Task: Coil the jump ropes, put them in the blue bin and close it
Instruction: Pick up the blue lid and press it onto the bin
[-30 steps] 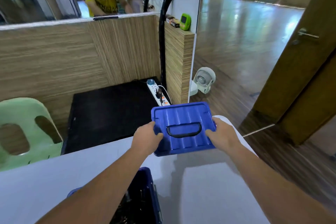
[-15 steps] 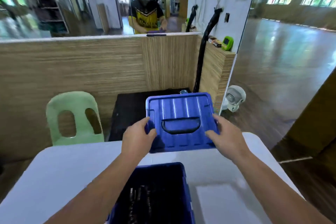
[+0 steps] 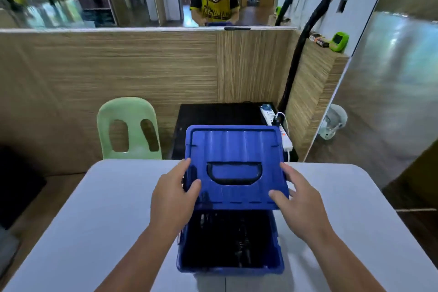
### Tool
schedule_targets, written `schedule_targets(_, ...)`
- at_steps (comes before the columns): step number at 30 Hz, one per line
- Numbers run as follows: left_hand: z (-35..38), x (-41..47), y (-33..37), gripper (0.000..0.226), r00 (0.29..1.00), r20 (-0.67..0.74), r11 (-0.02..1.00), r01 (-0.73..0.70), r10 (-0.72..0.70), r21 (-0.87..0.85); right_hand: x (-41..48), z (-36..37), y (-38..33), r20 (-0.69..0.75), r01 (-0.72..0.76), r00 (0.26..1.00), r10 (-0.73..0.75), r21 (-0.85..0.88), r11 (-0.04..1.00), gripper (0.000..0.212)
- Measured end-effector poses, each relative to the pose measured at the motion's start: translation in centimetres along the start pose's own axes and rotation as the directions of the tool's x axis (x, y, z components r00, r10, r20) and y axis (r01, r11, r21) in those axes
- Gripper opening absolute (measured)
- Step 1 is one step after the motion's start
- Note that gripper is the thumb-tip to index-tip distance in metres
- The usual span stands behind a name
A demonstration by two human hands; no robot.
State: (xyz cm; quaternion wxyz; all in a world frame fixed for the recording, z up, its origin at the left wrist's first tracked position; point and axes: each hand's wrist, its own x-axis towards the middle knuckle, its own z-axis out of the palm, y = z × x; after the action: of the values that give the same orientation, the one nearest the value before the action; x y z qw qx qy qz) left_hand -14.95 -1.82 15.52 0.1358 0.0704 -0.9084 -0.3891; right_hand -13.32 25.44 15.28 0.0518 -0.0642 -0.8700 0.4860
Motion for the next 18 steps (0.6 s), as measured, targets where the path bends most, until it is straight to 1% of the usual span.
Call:
schedule_targets(7,0.3,-4.2,-3.6,0.056,0.997,0.054,0.998,0.059,-0.058,-0.019,-3.7,1.8,1.8,0.056,-0.102,0.993,0.104,-0.034,0.994,0.070)
schedule_targets(11,1.0,-6.1,-5.2,0.061,0.990,0.098,0.994,0.104,-0.102,-0.017,-5.5,2.5,2.9,0.085,-0.154,0.984,0.158,-0.053,0.987,0.070)
schedule_targets(15,1.5,-7.6,-6.3,0.063,0.983,0.157,0.995,0.096,-0.095,0.001,-6.8,3.0,3.7,0.120,-0.170,0.976,0.180,-0.085,0.982,0.069)
schedule_targets(18,1.7,-7.9,-6.8,0.063,0.982,0.164,0.995,0.092,-0.097,0.040,-7.3,3.0,4.1,0.143,-0.183,0.970,0.196,-0.101,0.978,0.070)
